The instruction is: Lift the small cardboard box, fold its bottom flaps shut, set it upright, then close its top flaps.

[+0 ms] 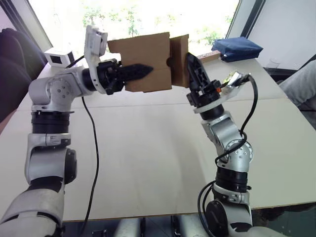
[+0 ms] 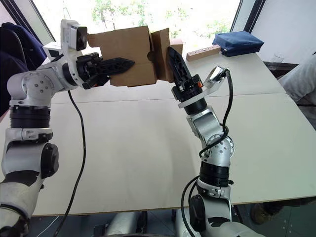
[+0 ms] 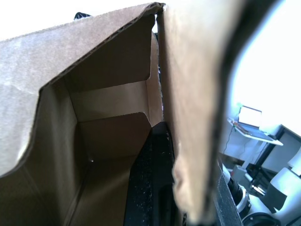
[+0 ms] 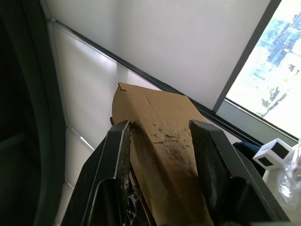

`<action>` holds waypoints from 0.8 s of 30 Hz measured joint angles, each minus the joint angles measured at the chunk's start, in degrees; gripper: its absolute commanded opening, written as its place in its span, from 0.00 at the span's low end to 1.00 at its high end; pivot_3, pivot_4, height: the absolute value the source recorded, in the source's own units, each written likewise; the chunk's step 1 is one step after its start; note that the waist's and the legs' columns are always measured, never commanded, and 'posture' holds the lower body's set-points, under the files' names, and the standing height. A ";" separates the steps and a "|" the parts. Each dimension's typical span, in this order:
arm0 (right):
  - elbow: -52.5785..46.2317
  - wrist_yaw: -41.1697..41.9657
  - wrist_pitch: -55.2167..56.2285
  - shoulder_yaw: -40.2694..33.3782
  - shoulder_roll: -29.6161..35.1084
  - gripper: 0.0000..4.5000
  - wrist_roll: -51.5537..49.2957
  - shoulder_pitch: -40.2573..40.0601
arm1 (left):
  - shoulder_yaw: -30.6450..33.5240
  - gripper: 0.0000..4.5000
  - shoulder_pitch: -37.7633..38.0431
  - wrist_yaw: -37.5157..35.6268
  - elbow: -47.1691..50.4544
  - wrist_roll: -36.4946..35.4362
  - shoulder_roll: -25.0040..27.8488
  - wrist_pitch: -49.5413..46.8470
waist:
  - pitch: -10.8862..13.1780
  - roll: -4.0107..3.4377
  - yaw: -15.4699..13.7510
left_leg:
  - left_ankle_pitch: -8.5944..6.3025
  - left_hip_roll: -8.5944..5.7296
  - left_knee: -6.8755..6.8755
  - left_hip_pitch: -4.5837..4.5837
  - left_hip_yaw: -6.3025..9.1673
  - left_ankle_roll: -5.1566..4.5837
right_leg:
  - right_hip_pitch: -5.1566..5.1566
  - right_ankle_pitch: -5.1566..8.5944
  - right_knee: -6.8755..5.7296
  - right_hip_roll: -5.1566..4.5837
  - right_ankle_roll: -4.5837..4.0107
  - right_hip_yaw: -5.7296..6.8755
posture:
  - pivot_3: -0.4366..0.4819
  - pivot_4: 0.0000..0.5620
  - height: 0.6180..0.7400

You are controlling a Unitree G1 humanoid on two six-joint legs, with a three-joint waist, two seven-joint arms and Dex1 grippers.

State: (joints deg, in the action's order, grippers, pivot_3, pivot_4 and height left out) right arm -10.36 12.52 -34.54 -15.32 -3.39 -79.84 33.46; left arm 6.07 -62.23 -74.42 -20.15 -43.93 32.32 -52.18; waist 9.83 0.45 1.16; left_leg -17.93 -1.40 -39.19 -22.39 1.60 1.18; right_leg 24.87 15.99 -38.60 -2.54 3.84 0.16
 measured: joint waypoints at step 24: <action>-0.48 -2.49 6.23 5.73 -4.24 0.43 9.05 0.51 | 0.04 0.00 0.02 2.00 -0.09 0.26 -1.02 1.58 | 0.00 0.00 0.00 | 0.01 0.00 0.00 0.00 0.00 0.01 | 0.05 0.00 -0.10 0.00 0.00 0.00 | 0.48 0.27 1.00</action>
State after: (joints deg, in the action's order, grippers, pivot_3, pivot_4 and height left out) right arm -10.84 10.04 -28.31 -9.58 -7.64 -70.78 33.98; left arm 6.12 -62.22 -72.41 -20.23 -43.67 31.30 -50.61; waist 9.83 0.44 1.17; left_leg -17.93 -1.40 -39.19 -22.39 1.60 1.19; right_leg 24.92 15.99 -38.70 -2.54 3.84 0.15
